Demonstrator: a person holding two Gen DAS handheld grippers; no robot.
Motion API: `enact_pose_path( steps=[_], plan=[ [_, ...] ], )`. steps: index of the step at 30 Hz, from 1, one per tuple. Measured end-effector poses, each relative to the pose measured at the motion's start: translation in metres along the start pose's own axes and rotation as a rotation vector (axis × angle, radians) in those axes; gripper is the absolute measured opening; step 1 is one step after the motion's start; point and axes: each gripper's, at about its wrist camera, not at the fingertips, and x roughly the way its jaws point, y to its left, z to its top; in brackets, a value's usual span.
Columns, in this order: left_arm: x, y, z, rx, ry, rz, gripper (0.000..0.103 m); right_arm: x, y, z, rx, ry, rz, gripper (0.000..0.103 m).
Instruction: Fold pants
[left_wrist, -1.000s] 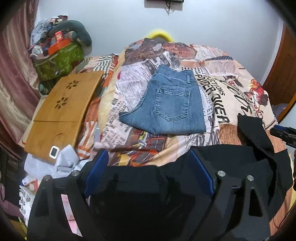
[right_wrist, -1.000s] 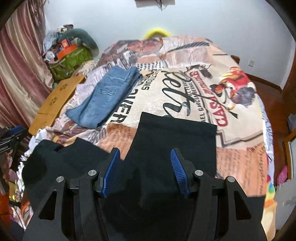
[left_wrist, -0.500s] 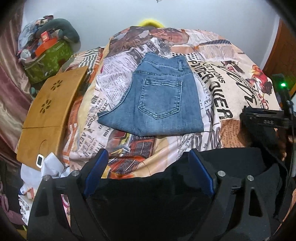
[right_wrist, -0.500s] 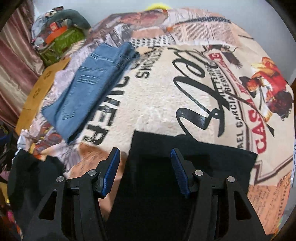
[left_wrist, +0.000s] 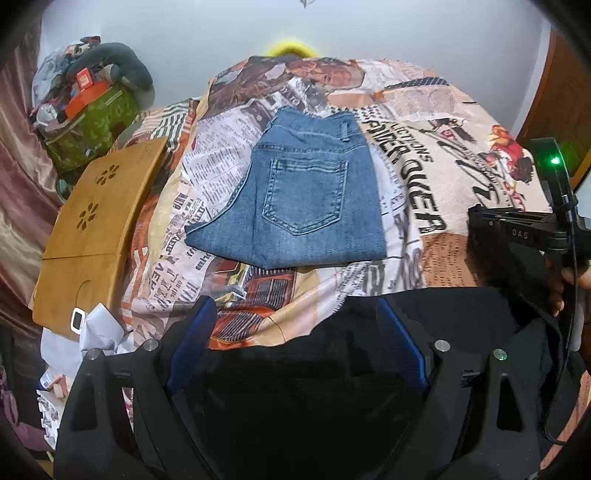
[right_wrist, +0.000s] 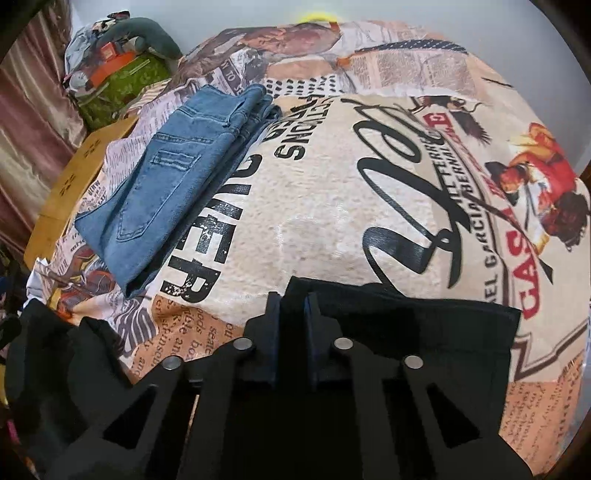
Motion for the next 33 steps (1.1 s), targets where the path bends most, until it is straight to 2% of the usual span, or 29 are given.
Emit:
enact_pose_path(
  steps=[6, 10, 14, 21, 27, 33],
  plan=[
    [-0.03, -0.01, -0.004, 0.03, -0.041, 0.005, 0.092, -0.054, -0.016, -0.017, 0.019, -0.078, -0.001, 0.007],
    [-0.047, -0.019, -0.01, 0.034, -0.057, -0.023, 0.097, -0.106, -0.029, -0.034, 0.027, -0.155, -0.029, 0.007],
    [-0.052, -0.037, -0.017, 0.063, -0.041, -0.034, 0.097, -0.155, -0.043, -0.054, 0.059, -0.222, -0.049, 0.007],
    [-0.038, -0.086, -0.039, 0.156, 0.053, -0.072, 0.097, -0.221, -0.073, -0.103, 0.124, -0.308, -0.072, 0.007],
    [-0.025, -0.122, -0.062, 0.219, 0.148, -0.13, 0.097, -0.246, -0.107, -0.161, 0.211, -0.307, -0.093, 0.007],
    [-0.02, -0.143, -0.08, 0.26, 0.192, -0.143, 0.098, -0.236, -0.141, -0.226, 0.345, -0.234, -0.107, 0.007]
  ],
)
